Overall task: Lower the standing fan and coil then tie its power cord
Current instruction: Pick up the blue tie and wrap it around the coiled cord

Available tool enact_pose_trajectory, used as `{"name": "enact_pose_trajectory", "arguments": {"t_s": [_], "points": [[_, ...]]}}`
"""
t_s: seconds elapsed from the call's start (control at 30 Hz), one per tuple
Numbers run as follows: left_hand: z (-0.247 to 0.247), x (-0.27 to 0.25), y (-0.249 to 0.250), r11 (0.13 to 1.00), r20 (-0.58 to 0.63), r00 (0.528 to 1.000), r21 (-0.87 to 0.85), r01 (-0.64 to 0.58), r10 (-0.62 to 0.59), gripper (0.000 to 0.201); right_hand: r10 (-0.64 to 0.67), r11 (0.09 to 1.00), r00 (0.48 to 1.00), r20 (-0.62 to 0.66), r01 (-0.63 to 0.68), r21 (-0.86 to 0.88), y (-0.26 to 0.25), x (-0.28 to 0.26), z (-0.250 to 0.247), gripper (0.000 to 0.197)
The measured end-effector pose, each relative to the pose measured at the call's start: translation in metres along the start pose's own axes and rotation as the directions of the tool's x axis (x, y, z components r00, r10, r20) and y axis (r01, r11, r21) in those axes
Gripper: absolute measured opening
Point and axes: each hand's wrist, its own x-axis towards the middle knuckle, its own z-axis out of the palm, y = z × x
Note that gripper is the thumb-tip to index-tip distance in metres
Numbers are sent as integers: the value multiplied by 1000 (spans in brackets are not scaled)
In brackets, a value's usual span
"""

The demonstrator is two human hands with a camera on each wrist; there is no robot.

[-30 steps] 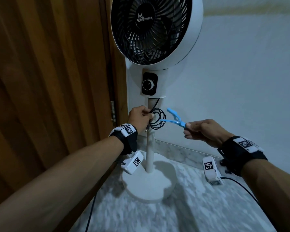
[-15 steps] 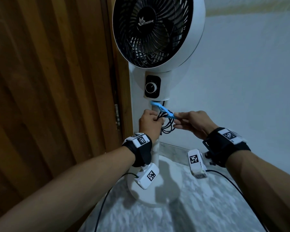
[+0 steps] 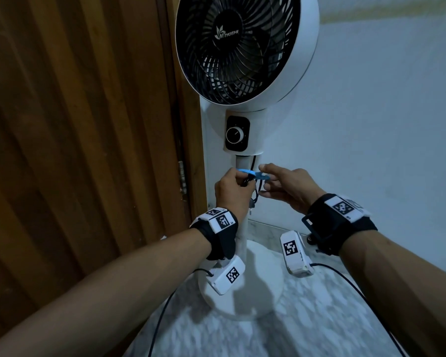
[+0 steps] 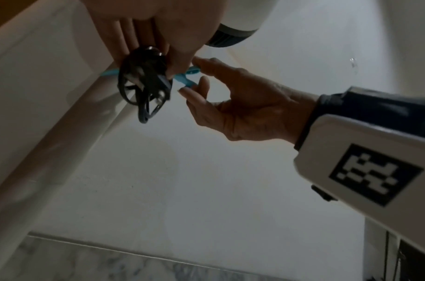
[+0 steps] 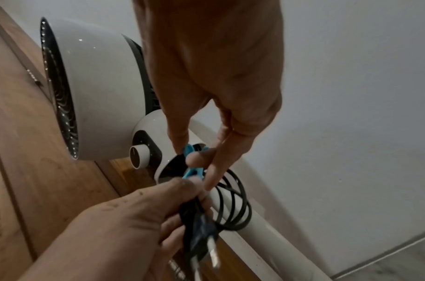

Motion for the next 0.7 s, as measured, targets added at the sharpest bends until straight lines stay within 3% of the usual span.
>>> {"name": "enact_pose_trajectory", "arguments": {"t_s": [0.23, 0.47, 0.7], "points": [[-1, 1, 3, 993, -16, 994, -57, 105, -106, 10, -93, 995, 995, -40, 91, -45, 7, 5, -1, 34], [0, 0, 6, 994, 104, 988, -7, 112, -111, 14, -97, 991, 993, -67, 90, -101, 13, 10, -9, 31], [4, -10, -2, 984, 239, 964, 155, 85, -120, 33, -84, 986, 994, -65, 73, -149, 18, 12, -21, 28]]}}
